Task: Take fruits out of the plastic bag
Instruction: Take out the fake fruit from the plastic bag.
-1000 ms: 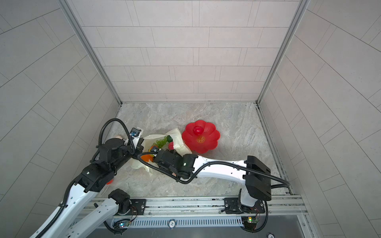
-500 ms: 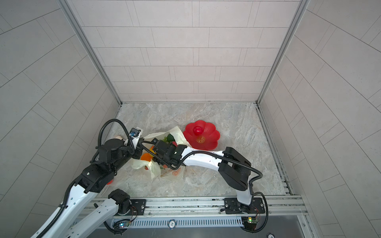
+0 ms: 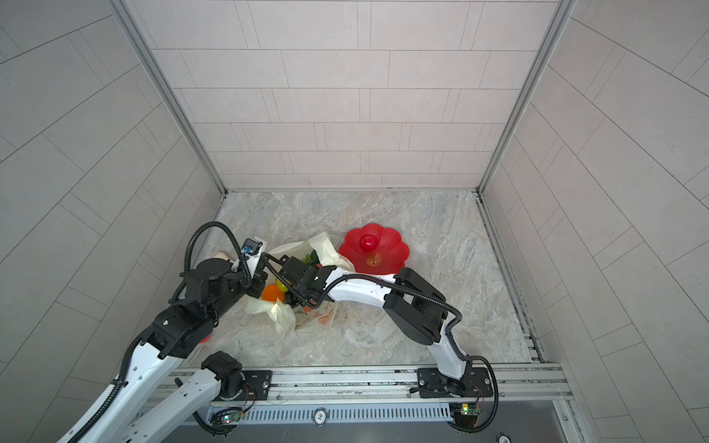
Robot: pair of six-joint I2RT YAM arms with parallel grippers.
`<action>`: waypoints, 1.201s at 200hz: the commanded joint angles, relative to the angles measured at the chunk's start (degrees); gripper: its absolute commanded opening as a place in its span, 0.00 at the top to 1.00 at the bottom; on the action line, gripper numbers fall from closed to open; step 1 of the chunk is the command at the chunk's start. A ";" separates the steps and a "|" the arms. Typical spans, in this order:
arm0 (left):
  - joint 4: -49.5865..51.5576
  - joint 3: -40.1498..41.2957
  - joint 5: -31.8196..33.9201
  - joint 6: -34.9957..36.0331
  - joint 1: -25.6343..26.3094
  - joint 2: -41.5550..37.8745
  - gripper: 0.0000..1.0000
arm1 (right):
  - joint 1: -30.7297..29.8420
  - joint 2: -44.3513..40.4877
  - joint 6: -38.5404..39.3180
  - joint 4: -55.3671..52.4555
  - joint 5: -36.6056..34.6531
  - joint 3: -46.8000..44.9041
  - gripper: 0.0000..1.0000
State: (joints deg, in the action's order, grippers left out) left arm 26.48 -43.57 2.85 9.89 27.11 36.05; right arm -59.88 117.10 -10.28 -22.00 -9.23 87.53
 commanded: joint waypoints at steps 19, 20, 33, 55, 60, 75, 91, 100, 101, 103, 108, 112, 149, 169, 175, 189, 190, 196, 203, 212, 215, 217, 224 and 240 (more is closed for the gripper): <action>-1.35 -0.99 -0.64 0.32 -0.04 -0.37 1.00 | 0.38 2.38 0.18 -2.60 0.07 0.34 0.52; -1.34 -0.99 -0.69 0.31 0.00 -0.37 1.00 | 0.42 2.41 0.18 -2.61 0.08 0.35 0.52; -1.39 -1.12 -0.76 0.26 -0.04 -0.20 1.00 | 0.38 2.83 0.26 -2.78 0.46 0.75 0.58; -1.30 -1.53 -0.77 0.26 -0.04 0.03 1.00 | 0.38 2.97 0.24 -3.65 1.09 1.64 0.68; -1.28 -1.64 -0.76 0.30 0.01 0.07 1.00 | 0.38 2.81 0.25 -3.75 1.21 1.68 0.69; -1.26 -1.70 -0.61 0.31 -0.04 -0.07 1.00 | 0.38 1.82 0.27 -4.42 1.27 1.98 0.73; -1.08 -1.74 -0.52 0.38 -0.04 -0.03 1.00 | 0.38 0.13 0.18 -5.56 1.06 2.31 0.75; -1.08 -1.61 -0.42 0.39 0.00 -0.02 1.00 | 0.38 -1.18 0.09 -5.73 0.97 2.30 0.77; -1.08 -1.65 -0.40 0.39 0.02 -0.02 1.00 | 0.38 -1.31 0.09 -5.75 0.93 2.30 0.77; -1.08 -1.66 -0.39 0.37 -0.03 -0.02 1.00 | 0.38 -1.62 0.09 -5.84 0.90 2.28 0.77; -1.08 -1.59 -0.42 0.31 0.04 -0.02 1.00 | 0.38 -2.34 0.09 -5.91 0.84 2.21 0.77; -1.20 -1.55 -0.39 0.31 -0.03 -0.02 1.00 | 0.36 -2.89 0.01 -5.96 0.80 2.21 0.77; -1.98 -1.17 -0.60 0.00 -0.02 -0.24 1.00 | 0.33 -7.64 -0.43 -7.13 0.84 2.30 0.78; -2.13 -1.08 -0.71 -0.05 0.01 -0.19 1.00 | 0.30 -10.08 -0.99 -7.54 0.88 2.30 0.78; -2.20 -1.00 -0.70 0.04 -0.04 -0.20 1.00 | 0.29 -10.80 -1.20 -7.60 0.88 2.34 0.78; -2.30 -0.90 -0.50 0.06 -0.02 -0.27 1.00 | 0.29 -12.45 -1.41 -7.53 1.03 2.46 0.78; -2.30 -0.90 -0.49 0.10 0.01 -0.23 1.00 | 0.24 -12.52 -1.41 -7.53 1.05 2.51 0.78; -2.35 -0.86 -0.41 0.12 -0.04 -0.24 1.00 | 0.29 -13.15 -1.53 -7.68 1.04 2.71 0.78; -2.40 -0.82 -0.44 0.12 -0.03 -0.27 1.00 | 0.29 -13.83 -1.52 -7.89 1.13 3.10 0.78; -2.48 -0.73 -0.55 0.05 -0.01 -0.34 1.00 | 0.21 -14.57 -1.41 -8.29 1.15 3.71 0.78; -2.55 -0.73 -0.54 0.04 -0.04 -0.37 1.00 | 0.20 -14.79 -1.35 -8.42 1.15 3.89 0.78; -2.61 -0.70 -0.61 0.00 -0.02 -0.37 1.00 | 0.20 -14.97 -1.29 -8.48 1.10 4.01 0.78; -2.73 -0.55 -0.52 -0.02 0.01 -0.46 1.00 | 0.11 -15.45 -1.28 -8.73 1.14 4.50 0.78; -3.14 -0.37 -0.42 0.04 -0.03 -0.64 1.00 | -0.05 -16.34 -1.14 -9.68 1.00 5.81 0.78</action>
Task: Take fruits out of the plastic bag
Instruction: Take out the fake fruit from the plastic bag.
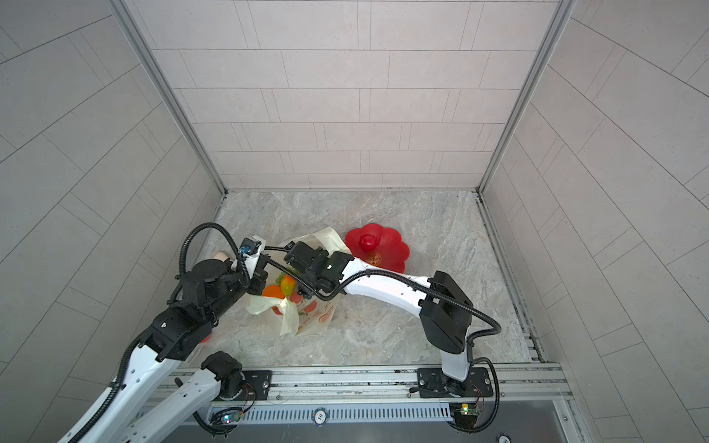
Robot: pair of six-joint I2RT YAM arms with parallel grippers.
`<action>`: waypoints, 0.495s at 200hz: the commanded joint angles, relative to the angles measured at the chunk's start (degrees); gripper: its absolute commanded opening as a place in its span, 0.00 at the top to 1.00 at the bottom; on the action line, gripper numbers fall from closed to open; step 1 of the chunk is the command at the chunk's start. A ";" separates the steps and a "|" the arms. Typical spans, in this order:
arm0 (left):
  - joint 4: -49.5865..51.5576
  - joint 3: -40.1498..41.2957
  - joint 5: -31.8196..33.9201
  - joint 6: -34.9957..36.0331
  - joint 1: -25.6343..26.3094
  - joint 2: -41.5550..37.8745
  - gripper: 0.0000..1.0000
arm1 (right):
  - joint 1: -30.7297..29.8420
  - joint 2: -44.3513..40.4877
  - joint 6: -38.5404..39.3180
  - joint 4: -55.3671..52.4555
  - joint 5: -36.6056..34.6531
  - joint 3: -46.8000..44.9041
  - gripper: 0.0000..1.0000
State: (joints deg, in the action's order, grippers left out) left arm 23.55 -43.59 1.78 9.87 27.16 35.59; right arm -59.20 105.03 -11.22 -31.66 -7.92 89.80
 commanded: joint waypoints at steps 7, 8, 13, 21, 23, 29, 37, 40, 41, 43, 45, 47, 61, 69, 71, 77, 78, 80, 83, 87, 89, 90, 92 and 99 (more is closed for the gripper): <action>-0.34 -0.31 0.63 -0.01 -0.03 -0.24 1.00 | -0.83 -4.69 -0.12 -0.43 -0.56 3.95 0.78; -0.39 -0.33 0.61 -0.02 -0.06 -0.25 1.00 | -0.83 -4.76 -0.11 -0.47 -0.58 4.01 0.78; -0.43 -0.35 0.56 -0.02 -0.08 -0.18 1.00 | -0.96 -5.16 -0.11 -0.70 -0.82 4.20 0.78; -0.59 -0.31 0.57 -0.10 -0.05 -0.22 1.00 | -1.13 -6.00 -0.11 -0.77 -1.03 4.40 0.78; -0.61 -0.30 0.61 -0.15 -0.06 -0.19 1.00 | -1.10 -6.25 -0.11 -0.73 -1.04 4.41 0.78; -0.69 -0.26 0.61 -0.11 -0.06 -0.18 1.00 | -1.18 -7.06 -0.19 -0.74 -1.15 4.42 0.78; -0.83 -0.11 0.59 -0.21 -0.07 -0.17 1.00 | -1.31 -8.10 -0.21 -0.68 -1.13 4.42 0.78; -0.87 -0.05 0.62 -0.20 -0.06 -0.20 1.00 | -1.35 -8.55 -0.20 -0.60 -1.21 4.42 0.78; -0.87 -0.02 0.61 -0.20 -0.08 -0.19 1.00 | -1.35 -8.67 -0.20 -0.60 -1.21 4.38 0.78; -0.92 -0.01 0.60 -0.20 -0.06 -0.18 1.00 | -1.42 -8.90 -0.20 -0.55 -1.22 4.45 0.78; -0.95 0.06 0.66 -0.31 -0.04 -0.17 1.00 | -1.44 -9.13 -0.22 -0.63 -1.22 4.49 0.78; -0.96 0.06 0.67 -0.34 -0.07 -0.17 1.00 | -1.44 -9.38 -0.21 -0.60 -1.22 4.55 0.78; -1.38 0.39 0.61 -0.59 -0.06 -0.26 1.00 | -1.51 -10.74 0.04 -1.07 -0.77 5.22 0.78; -1.64 0.53 0.67 -0.85 -0.08 -0.35 1.00 | -1.62 -11.32 0.30 -1.53 -0.37 5.74 0.78; -1.72 0.59 0.59 -0.89 -0.02 -0.35 1.00 | -1.62 -11.51 0.38 -1.64 -0.30 5.92 0.77; -1.99 0.68 0.64 -1.14 -0.07 -0.35 1.00 | -1.71 -11.92 0.58 -1.95 -0.32 6.28 0.78; -2.05 0.69 0.62 -1.20 -0.08 -0.35 1.00 | -1.75 -12.07 0.63 -1.98 -0.28 6.32 0.78; -2.13 0.63 0.58 -1.28 -0.08 -0.35 1.00 | -1.79 -12.23 0.73 -2.06 -0.28 6.39 0.78; -2.25 0.69 0.51 -1.45 -0.09 -0.39 1.00 | -1.87 -12.44 0.83 -2.19 -0.33 6.58 0.77; -2.41 0.76 0.50 -1.59 -0.07 -0.44 1.00 | -1.96 -12.84 0.96 -2.20 -0.36 6.66 0.77; -2.49 0.76 0.46 -1.71 -0.04 -0.44 1.00 | -1.97 -13.01 1.08 -2.21 -0.34 6.69 0.77; -2.52 0.73 0.44 -1.75 -0.06 -0.44 1.00 | -1.97 -13.10 1.14 -2.19 -0.34 6.70 0.77; -2.60 0.78 0.44 -1.82 -0.04 -0.44 1.00 | -2.02 -13.34 1.25 -2.20 -0.34 6.77 0.77; -2.80 0.73 0.19 -2.08 -0.08 -0.44 1.00 | -2.06 -13.85 1.61 -1.97 -0.18 6.75 0.77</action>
State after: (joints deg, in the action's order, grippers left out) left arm 21.15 -43.55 1.72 8.75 27.14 35.20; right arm -60.07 95.50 -10.79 -35.99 -8.14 94.11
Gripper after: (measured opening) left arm 0.047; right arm 0.226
